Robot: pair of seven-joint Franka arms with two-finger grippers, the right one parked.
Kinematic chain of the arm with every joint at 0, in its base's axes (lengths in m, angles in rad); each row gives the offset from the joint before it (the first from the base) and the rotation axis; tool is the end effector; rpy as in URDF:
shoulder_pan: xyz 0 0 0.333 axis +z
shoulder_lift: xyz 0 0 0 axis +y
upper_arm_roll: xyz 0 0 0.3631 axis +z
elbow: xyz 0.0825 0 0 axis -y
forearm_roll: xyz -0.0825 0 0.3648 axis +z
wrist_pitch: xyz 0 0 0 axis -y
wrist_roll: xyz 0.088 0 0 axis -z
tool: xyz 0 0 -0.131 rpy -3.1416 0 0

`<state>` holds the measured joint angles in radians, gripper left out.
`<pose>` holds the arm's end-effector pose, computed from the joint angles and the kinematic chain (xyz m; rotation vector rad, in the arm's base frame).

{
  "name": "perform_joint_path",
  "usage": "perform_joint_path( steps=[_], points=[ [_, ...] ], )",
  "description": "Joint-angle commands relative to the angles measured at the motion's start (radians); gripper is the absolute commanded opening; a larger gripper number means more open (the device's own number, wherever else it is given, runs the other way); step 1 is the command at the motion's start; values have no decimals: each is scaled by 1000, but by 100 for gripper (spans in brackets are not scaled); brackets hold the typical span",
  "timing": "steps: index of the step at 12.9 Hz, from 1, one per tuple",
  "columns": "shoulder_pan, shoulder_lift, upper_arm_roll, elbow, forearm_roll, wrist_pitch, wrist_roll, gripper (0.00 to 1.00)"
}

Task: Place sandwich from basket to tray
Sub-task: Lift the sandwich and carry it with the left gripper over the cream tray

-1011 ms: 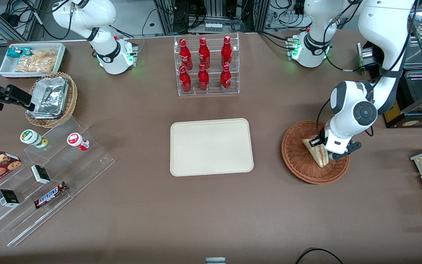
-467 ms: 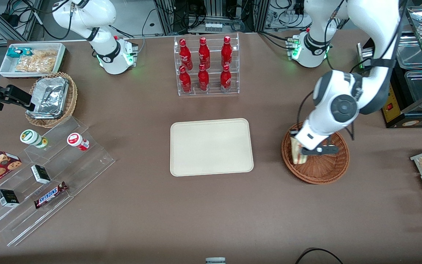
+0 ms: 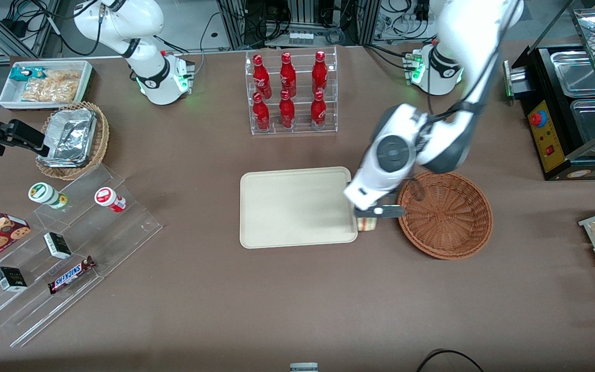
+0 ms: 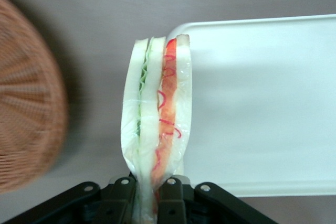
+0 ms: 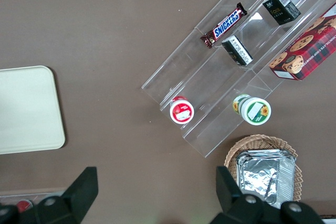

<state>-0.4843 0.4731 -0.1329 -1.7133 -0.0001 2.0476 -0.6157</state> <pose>0.5383 -0.3703 0.3357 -3.1056 -0.0138 0.2262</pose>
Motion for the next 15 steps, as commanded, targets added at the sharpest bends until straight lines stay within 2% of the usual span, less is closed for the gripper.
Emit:
perform_joint_path(
  steps=[1,5,9,10,11,12,15],
  points=[
    [-97,151,13,193,2,-24,-135,7],
    [-184,286,13,349,2,-17,-275,7],
    [-233,338,12,356,-5,92,-318,8],
    [-234,344,12,354,-5,95,-325,19],
    [-232,345,10,353,-6,95,-323,78],
    [-231,338,10,351,-8,97,-323,100],
    [-229,276,13,345,6,68,-317,100]
  ],
)
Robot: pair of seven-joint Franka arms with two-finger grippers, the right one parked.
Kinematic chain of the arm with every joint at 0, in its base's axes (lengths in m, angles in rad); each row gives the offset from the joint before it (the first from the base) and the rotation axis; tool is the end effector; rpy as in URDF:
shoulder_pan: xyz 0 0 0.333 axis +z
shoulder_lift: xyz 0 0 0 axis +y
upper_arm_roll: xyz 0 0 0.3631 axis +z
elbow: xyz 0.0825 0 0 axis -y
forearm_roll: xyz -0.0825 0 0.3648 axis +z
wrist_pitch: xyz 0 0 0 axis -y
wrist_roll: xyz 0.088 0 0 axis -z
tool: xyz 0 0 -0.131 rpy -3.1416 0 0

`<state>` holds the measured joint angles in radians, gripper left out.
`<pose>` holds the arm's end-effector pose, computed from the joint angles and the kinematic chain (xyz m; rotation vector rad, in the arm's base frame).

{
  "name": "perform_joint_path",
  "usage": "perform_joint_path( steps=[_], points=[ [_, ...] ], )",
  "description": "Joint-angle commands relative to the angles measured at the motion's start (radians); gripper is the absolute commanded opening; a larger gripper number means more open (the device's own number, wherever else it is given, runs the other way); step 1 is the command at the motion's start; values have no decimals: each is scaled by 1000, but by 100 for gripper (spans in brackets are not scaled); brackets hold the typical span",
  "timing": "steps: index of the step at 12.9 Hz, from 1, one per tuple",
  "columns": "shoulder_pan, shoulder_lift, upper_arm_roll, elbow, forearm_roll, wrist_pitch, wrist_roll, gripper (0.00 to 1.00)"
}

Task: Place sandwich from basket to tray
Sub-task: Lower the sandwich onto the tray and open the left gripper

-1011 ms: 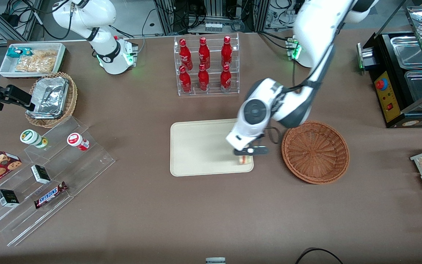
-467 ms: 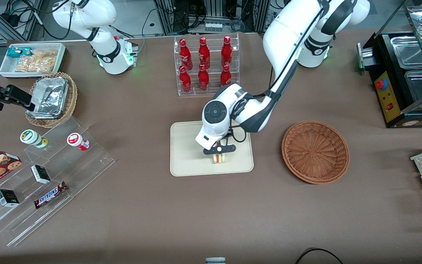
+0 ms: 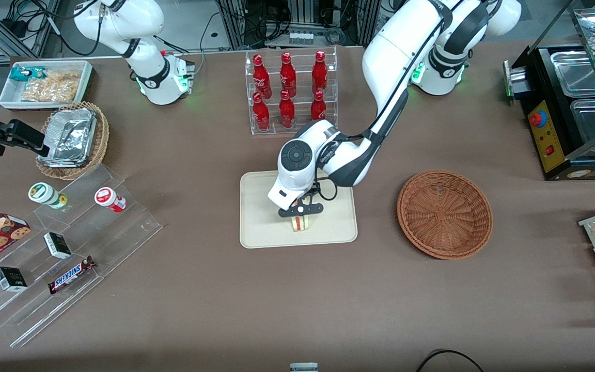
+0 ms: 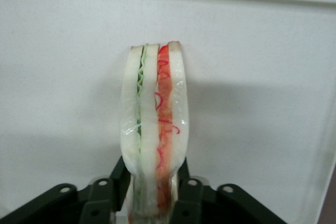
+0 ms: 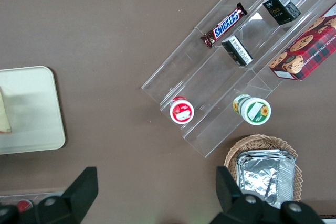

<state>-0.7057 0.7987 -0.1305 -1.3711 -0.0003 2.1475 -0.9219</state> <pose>0.5199 -0.5419 0.2603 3.0855 0.1919 -0.1279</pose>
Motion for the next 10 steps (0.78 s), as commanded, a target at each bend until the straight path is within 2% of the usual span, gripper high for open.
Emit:
perform_joint_path(
  steps=[1,4,5,8,10],
  points=[
    [2,-77,14,1,8,-70,-3,100],
    [58,-145,32,1,17,-196,131,100],
    [64,-168,88,7,10,-290,111,100],
    [127,-200,130,-20,16,-308,127,100],
    [176,-260,132,-83,11,-313,240,100]
  ],
)
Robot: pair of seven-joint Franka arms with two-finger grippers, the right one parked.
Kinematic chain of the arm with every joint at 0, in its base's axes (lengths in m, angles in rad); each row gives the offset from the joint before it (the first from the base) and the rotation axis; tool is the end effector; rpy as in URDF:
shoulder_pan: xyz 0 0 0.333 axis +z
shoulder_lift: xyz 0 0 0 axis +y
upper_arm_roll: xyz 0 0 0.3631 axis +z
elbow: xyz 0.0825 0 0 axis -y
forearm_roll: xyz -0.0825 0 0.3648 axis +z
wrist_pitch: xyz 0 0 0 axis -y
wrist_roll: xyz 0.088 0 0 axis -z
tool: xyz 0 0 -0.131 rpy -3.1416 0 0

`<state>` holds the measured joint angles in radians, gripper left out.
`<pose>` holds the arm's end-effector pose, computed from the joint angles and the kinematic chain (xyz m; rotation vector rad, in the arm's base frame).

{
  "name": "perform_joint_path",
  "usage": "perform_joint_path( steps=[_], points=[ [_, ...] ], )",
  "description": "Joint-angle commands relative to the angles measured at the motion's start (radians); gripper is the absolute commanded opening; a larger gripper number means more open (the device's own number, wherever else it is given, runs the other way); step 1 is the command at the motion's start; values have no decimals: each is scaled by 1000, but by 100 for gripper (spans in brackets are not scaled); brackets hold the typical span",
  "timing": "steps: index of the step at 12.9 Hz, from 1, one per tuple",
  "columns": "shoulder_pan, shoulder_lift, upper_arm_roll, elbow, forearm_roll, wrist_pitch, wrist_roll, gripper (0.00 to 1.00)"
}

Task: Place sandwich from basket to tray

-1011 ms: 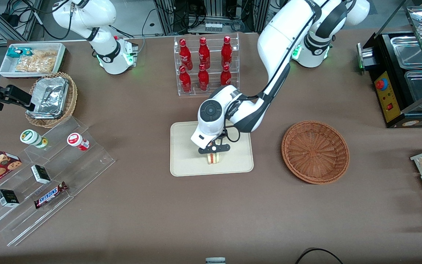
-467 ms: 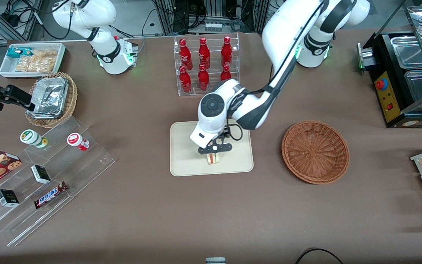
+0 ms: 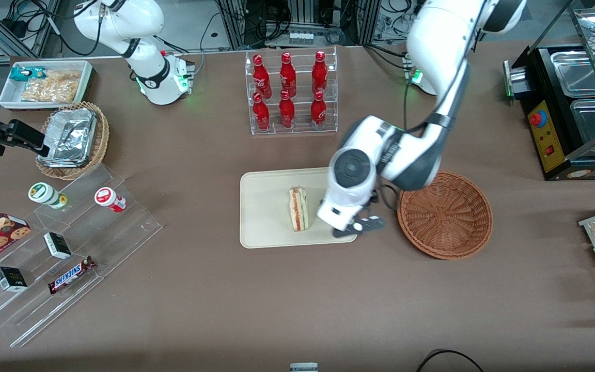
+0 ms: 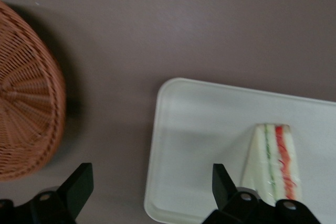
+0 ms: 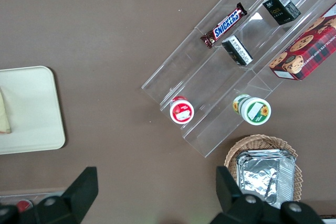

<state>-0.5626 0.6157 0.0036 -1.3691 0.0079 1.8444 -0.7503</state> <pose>0.6046 -0.3779 0.3685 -3.0309 -0.2859 0.1609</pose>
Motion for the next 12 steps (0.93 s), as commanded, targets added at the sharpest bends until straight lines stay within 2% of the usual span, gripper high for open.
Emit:
perform_joint_path(
  steps=[1,4,7,10,12],
  points=[
    [67,-121,-2,-132,1,-10,119,100],
    [151,-220,-2,-217,-3,-39,284,100],
    [220,-315,-4,-264,1,-100,356,100],
    [392,-462,-98,-379,6,-103,509,100],
    [464,-568,-132,-456,21,-105,528,100]
  ],
)
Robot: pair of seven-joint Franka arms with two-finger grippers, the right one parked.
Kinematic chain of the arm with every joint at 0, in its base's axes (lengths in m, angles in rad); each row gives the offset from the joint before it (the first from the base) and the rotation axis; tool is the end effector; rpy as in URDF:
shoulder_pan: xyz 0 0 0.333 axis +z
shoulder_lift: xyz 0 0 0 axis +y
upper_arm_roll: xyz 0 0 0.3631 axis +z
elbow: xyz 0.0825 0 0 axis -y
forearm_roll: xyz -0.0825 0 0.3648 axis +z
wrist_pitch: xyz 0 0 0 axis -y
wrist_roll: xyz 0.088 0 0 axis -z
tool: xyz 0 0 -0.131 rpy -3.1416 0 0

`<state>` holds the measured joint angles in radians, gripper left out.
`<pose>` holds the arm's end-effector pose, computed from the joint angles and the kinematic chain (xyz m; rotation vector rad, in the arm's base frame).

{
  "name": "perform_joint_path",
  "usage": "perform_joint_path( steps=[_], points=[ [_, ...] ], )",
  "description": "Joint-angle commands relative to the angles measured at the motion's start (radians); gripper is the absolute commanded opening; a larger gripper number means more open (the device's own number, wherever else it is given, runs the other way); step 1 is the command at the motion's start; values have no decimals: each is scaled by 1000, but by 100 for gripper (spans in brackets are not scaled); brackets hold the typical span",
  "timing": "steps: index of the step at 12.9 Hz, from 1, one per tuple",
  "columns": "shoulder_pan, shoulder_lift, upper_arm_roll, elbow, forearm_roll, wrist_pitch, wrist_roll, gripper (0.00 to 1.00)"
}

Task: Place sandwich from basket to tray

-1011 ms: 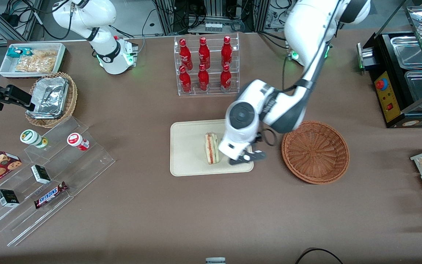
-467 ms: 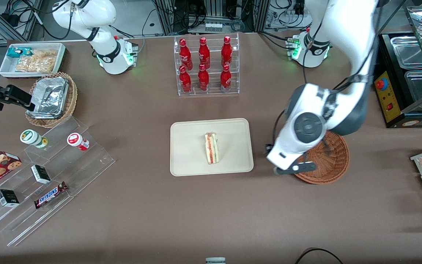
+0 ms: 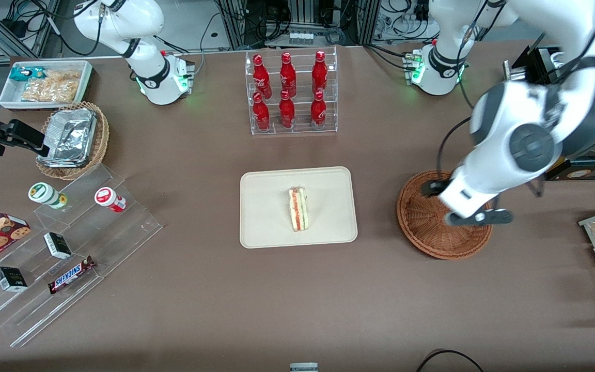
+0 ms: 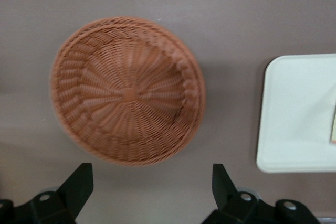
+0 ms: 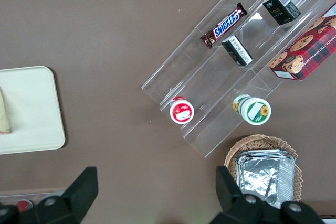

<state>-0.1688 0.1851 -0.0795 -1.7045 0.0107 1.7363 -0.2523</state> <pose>0.5701 -0.1400 0.4961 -3.0993 -0.0026 0.2314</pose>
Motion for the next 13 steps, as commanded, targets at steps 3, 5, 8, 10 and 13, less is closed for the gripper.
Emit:
perform_joint_path(
  steps=[3,5,8,10,13],
  points=[
    [143,-225,-60,-104,32,-113,195,100],
    [149,-230,-25,-34,34,-184,246,100],
    [144,-227,36,35,35,-201,252,100],
    [141,-222,81,54,31,-201,304,100],
    [137,-220,128,71,20,-198,343,100]
  ],
)
